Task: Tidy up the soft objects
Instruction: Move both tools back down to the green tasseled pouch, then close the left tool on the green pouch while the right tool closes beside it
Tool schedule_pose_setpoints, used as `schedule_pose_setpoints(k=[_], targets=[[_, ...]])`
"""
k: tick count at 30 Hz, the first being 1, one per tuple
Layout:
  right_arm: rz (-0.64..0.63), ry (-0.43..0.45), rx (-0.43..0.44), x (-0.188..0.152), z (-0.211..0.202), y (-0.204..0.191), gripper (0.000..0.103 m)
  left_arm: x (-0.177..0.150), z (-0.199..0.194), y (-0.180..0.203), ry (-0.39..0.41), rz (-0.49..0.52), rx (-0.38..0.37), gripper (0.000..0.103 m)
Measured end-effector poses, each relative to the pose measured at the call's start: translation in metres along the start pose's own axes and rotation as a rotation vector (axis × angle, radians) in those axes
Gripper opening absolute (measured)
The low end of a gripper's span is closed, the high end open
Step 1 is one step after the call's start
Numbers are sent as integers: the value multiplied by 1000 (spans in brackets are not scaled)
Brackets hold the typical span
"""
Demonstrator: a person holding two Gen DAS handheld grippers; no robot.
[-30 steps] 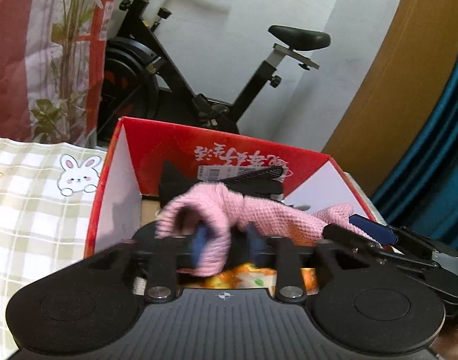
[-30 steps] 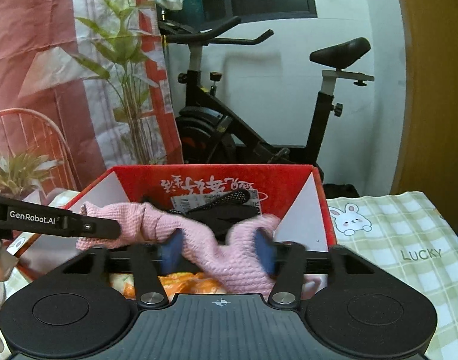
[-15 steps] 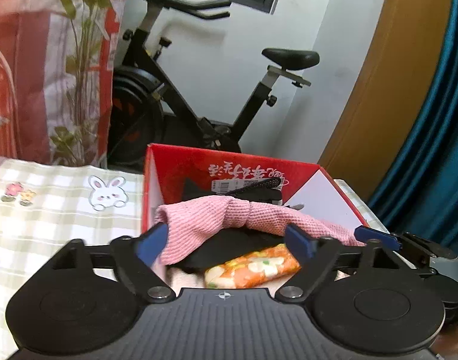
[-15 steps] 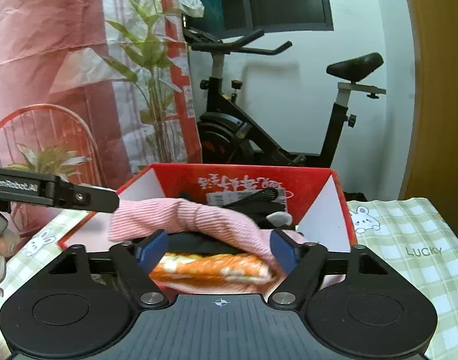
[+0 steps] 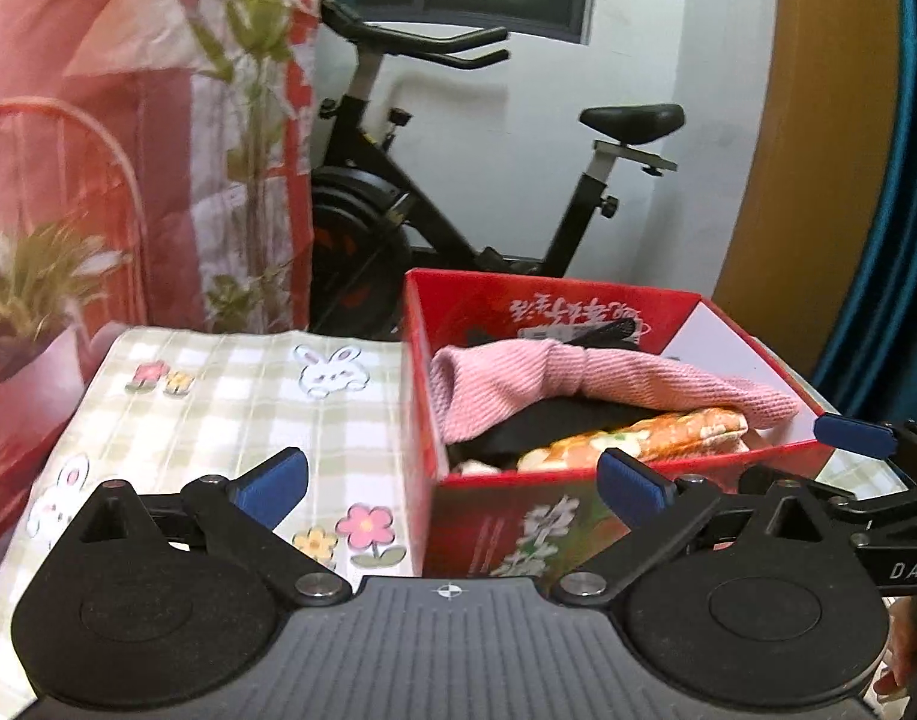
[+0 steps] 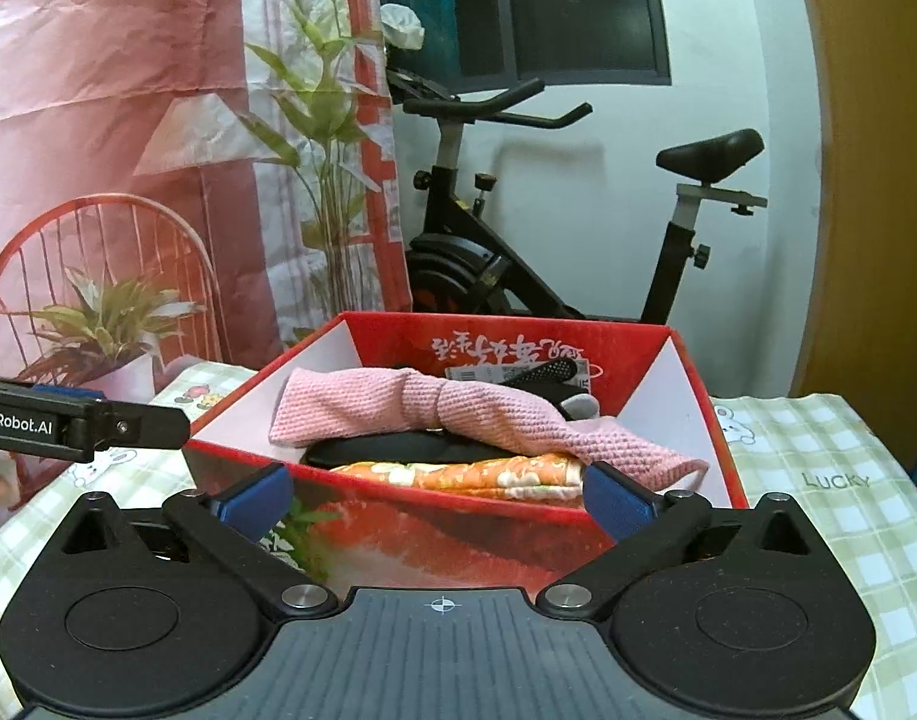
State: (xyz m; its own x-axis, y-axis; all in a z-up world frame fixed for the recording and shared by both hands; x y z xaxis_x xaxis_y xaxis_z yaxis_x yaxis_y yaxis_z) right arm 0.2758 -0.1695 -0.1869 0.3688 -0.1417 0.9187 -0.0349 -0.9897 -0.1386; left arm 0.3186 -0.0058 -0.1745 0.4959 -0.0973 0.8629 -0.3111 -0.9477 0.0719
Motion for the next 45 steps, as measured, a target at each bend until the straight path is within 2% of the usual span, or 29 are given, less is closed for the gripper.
schedule_pose_setpoints(k=[5, 12, 17, 24, 26, 30, 32, 34, 39, 43, 45], targets=[[7, -6, -16, -12, -3, 0, 103, -15, -6, -13, 13, -50, 7, 103], [-3, -27, -47, -34, 2, 4, 103, -25, -7, -25, 38, -36, 54, 103], [14, -67, -30, -54, 9, 7, 103, -41, 1, -28, -38, -51, 36, 103], [51, -139, -8, -84, 29, 10, 103, -67, 10, -25, -114, -9, -16, 100], [49, -160, -5, -91, 35, 9, 103, -73, 13, -27, -136, -28, -32, 90], [66, -197, 6, -101, 45, 7, 103, -81, 24, -32, -178, -90, -57, 78], [51, -218, 16, -104, 48, 6, 103, -84, 31, -35, -195, -123, -63, 64], [9, -232, -9, -106, 51, 5, 103, -86, 37, -36, -211, -156, -82, 57], [48, -283, 19, -113, 56, 7, 103, -91, 53, -32, -259, -219, -125, 54], [42, -303, 43, -117, 53, 5, 103, -94, 58, -22, -280, -226, -148, 54], [35, -310, 68, -118, 51, 0, 103, -96, 59, -13, -294, -239, -192, 54]])
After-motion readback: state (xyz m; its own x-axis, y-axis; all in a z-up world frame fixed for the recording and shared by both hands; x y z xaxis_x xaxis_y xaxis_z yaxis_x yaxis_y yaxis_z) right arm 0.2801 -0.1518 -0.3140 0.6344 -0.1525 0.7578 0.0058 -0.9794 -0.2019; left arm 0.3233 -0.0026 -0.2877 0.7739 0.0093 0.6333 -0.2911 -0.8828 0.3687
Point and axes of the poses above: each gripper's, at about its wrist camera, not at the fingertips, and z roughly the way its jaws point, y to its right, x to its top, the point moved 8 cm from there along z, roughly the way its jaws point, and after that the axes turned 3 degrees about y, right-handed, at the moved point
